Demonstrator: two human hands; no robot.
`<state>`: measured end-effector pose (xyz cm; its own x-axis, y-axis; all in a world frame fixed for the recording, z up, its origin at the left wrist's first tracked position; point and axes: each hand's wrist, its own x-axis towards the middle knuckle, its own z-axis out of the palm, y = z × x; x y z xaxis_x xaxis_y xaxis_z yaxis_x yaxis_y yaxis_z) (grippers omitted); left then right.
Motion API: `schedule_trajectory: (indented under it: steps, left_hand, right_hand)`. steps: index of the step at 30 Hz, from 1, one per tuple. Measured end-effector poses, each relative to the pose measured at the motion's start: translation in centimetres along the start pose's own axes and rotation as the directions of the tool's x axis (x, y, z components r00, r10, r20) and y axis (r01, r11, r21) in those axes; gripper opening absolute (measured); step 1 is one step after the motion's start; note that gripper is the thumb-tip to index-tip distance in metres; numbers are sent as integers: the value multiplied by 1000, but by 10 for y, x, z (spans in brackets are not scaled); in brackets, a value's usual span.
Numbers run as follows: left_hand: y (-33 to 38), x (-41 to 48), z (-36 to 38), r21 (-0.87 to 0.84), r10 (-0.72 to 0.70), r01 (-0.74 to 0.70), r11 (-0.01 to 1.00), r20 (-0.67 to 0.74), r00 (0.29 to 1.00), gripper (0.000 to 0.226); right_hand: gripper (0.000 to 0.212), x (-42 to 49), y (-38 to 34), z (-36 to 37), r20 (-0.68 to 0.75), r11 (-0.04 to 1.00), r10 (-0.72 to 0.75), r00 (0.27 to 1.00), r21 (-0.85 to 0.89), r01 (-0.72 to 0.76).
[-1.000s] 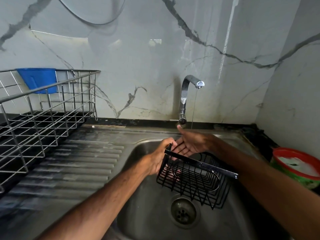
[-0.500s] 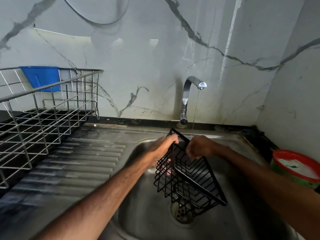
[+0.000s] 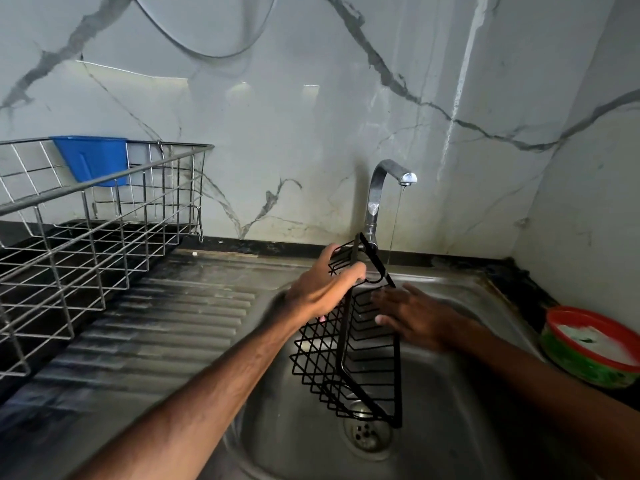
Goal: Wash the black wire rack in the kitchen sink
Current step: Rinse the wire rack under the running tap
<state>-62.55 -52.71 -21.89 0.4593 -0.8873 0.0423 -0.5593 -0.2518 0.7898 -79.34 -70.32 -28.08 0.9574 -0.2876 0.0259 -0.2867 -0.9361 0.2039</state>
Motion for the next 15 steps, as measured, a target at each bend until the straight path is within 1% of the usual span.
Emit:
schedule_trajectory:
  steps: [2, 4, 7, 8, 10, 12, 13, 15]
  left_hand:
    - [1, 0, 0, 30, 28, -27, 999, -12, 1000, 97]
    - [1, 0, 0, 82, 51, -49, 995, -21, 999, 94]
    - [2, -2, -2, 148, 83, -82, 986, -1, 997, 94]
    - [2, -2, -3, 158, 99, -101, 982, 15, 995, 93]
    - [3, -4, -6, 148, 146, -148, 978, 23, 989, 92]
    - [5, -6, -8, 126, 211, -207, 970, -12, 978, 93]
    - [5, -6, -10, 109, 241, -235, 966, -41, 970, 93]
    - [6, -3, -16, 95, 285, -276, 956, -98, 953, 93]
  right_hand:
    - [97, -3, 4, 4, -42, 999, 9, 999, -53, -11]
    - [94, -10, -10, 9, -70, 999, -20, 997, -36, 17]
    - [74, -25, -38, 9, 76, 993, -117, 990, 33, 115]
    - [71, -27, -39, 9, 88, 988, -152, 984, 38, 149]
    - [64, -28, -29, 4, 31, 981, -193, 981, -3, 193]
    - [59, -26, -12, -2, -104, 969, -229, 968, -116, 217]
    - [59, -24, -5, -5, -147, 965, -230, 962, -161, 206]
    - [61, -20, 4, -11, -177, 966, -184, 967, -215, 144]
